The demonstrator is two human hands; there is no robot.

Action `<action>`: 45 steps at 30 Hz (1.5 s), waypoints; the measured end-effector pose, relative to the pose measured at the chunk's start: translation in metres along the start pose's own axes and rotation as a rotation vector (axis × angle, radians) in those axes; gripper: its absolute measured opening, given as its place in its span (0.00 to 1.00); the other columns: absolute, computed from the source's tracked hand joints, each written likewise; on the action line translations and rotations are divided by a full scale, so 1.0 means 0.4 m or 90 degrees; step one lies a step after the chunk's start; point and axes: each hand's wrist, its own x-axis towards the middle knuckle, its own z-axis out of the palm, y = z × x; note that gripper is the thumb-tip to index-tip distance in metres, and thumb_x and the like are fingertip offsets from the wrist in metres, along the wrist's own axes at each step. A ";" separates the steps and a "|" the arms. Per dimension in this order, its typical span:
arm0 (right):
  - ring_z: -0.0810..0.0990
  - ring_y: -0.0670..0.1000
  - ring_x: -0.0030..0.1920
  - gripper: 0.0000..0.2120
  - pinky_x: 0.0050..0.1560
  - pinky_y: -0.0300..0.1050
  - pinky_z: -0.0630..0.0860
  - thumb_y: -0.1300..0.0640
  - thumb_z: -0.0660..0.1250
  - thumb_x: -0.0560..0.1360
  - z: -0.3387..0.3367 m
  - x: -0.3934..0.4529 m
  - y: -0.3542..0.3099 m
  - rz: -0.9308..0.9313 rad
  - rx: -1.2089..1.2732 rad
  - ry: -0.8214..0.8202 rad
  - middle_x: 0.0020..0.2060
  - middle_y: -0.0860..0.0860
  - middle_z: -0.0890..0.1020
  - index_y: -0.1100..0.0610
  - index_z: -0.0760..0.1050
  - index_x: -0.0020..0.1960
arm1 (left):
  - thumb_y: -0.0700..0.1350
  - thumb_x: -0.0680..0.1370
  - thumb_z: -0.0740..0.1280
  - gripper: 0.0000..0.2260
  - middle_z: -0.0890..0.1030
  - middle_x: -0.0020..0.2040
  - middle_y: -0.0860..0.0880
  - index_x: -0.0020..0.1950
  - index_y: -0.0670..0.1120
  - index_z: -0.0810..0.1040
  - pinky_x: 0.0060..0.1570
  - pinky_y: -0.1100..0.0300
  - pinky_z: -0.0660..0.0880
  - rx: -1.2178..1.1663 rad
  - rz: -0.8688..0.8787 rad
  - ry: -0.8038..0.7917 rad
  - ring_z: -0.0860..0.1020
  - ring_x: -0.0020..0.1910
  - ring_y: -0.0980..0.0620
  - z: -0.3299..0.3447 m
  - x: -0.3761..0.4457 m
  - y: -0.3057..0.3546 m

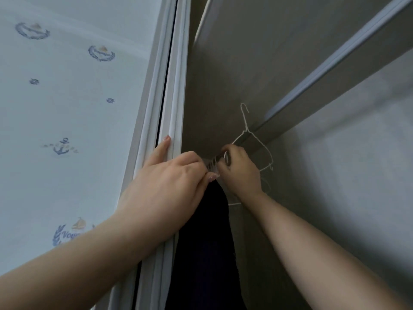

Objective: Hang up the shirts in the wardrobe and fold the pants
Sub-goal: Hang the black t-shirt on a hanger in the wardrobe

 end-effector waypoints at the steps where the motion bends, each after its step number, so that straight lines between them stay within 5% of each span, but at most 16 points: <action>1: 0.77 0.55 0.53 0.13 0.46 0.45 0.69 0.52 0.62 0.73 -0.021 -0.012 -0.006 -0.001 0.008 0.009 0.55 0.50 0.76 0.50 0.72 0.57 | 0.52 0.81 0.53 0.16 0.78 0.42 0.56 0.42 0.50 0.78 0.73 0.45 0.58 -0.005 0.003 0.004 0.80 0.41 0.55 0.001 -0.001 0.000; 4: 0.77 0.54 0.51 0.11 0.44 0.46 0.70 0.49 0.64 0.74 -0.097 -0.049 -0.026 -0.001 -0.008 0.025 0.53 0.49 0.77 0.50 0.72 0.55 | 0.53 0.82 0.50 0.20 0.78 0.44 0.55 0.45 0.49 0.79 0.73 0.51 0.58 -0.043 -0.002 -0.002 0.80 0.43 0.53 -0.005 0.001 0.004; 6: 0.77 0.53 0.49 0.10 0.45 0.48 0.72 0.49 0.64 0.75 -0.152 -0.078 -0.040 0.015 -0.029 0.015 0.53 0.48 0.77 0.51 0.71 0.55 | 0.55 0.80 0.49 0.22 0.79 0.46 0.54 0.46 0.48 0.80 0.66 0.54 0.67 -0.111 0.014 0.003 0.80 0.45 0.52 -0.016 0.000 0.005; 9: 0.78 0.53 0.46 0.09 0.44 0.47 0.73 0.56 0.63 0.77 -0.244 -0.137 -0.070 0.052 -0.028 -0.001 0.52 0.49 0.79 0.52 0.70 0.56 | 0.53 0.80 0.58 0.15 0.80 0.50 0.54 0.49 0.47 0.82 0.50 0.56 0.77 -0.290 0.052 -0.005 0.79 0.48 0.55 -0.031 -0.012 0.003; 12: 0.78 0.43 0.36 0.09 0.31 0.37 0.70 0.60 0.59 0.78 -0.339 -0.209 -0.115 0.120 -0.007 0.002 0.47 0.51 0.82 0.49 0.68 0.56 | 0.46 0.77 0.67 0.08 0.80 0.52 0.55 0.51 0.47 0.84 0.54 0.66 0.73 -0.421 0.044 -0.003 0.78 0.51 0.60 -0.033 -0.036 0.014; 15: 0.79 0.36 0.36 0.13 0.24 0.29 0.67 0.64 0.57 0.78 -0.437 -0.282 -0.168 0.171 -0.018 0.028 0.41 0.41 0.82 0.45 0.66 0.53 | 0.46 0.75 0.69 0.05 0.81 0.49 0.58 0.48 0.49 0.84 0.53 0.73 0.71 -0.599 -0.076 -0.017 0.77 0.51 0.63 -0.035 -0.081 0.058; 19: 0.83 0.45 0.42 0.14 0.38 0.47 0.80 0.65 0.55 0.78 -0.536 -0.381 -0.272 0.207 -0.075 0.020 0.39 0.18 0.73 0.45 0.67 0.54 | 0.46 0.74 0.72 0.07 0.84 0.41 0.59 0.36 0.51 0.83 0.43 0.78 0.70 -0.887 -0.310 -0.075 0.79 0.44 0.68 -0.053 -0.159 0.131; 23: 0.84 0.46 0.40 0.12 0.41 0.55 0.80 0.63 0.54 0.80 -0.602 -0.483 -0.385 0.226 -0.133 -0.002 0.41 0.22 0.76 0.46 0.67 0.55 | 0.45 0.74 0.72 0.06 0.85 0.38 0.52 0.38 0.46 0.83 0.46 0.64 0.75 -1.126 -0.549 -0.201 0.82 0.42 0.57 -0.087 -0.238 0.176; 27: 0.83 0.39 0.38 0.10 0.47 0.54 0.79 0.60 0.52 0.82 -0.673 -0.569 -0.518 0.237 -0.204 -0.040 0.54 0.30 0.75 0.45 0.66 0.54 | 0.38 0.75 0.70 0.04 0.84 0.38 0.48 0.41 0.44 0.81 0.33 0.65 0.77 -1.334 -0.622 -0.387 0.82 0.36 0.55 -0.162 -0.318 0.205; 31: 0.83 0.40 0.37 0.10 0.48 0.51 0.80 0.60 0.52 0.82 -0.742 -0.642 -0.650 0.259 -0.231 -0.046 0.58 0.32 0.73 0.47 0.67 0.55 | 0.33 0.75 0.69 0.06 0.82 0.35 0.49 0.44 0.43 0.79 0.34 0.65 0.77 -1.331 -0.546 -0.531 0.80 0.35 0.56 -0.219 -0.381 0.220; 35: 0.84 0.43 0.35 0.13 0.45 0.48 0.80 0.60 0.53 0.82 -0.811 -0.702 -0.766 0.260 -0.248 -0.042 0.58 0.30 0.74 0.41 0.67 0.51 | 0.28 0.73 0.67 0.10 0.79 0.36 0.48 0.40 0.43 0.79 0.42 0.68 0.73 -1.235 -0.368 -0.508 0.77 0.38 0.54 -0.266 -0.413 0.231; 41: 0.84 0.44 0.34 0.17 0.43 0.50 0.80 0.58 0.52 0.82 -0.897 -0.774 -0.892 0.273 -0.310 -0.061 0.50 0.29 0.79 0.34 0.68 0.52 | 0.26 0.70 0.58 0.18 0.82 0.45 0.48 0.37 0.47 0.79 0.50 0.62 0.74 -0.793 0.088 -0.416 0.78 0.46 0.52 -0.289 -0.426 0.204; 45: 0.84 0.44 0.35 0.18 0.43 0.51 0.80 0.57 0.52 0.82 -0.929 -0.810 -0.957 0.273 -0.322 -0.092 0.50 0.34 0.80 0.33 0.69 0.53 | 0.31 0.70 0.62 0.12 0.79 0.49 0.48 0.42 0.47 0.76 0.50 0.55 0.74 -0.522 0.312 -0.405 0.77 0.49 0.48 -0.295 -0.443 0.201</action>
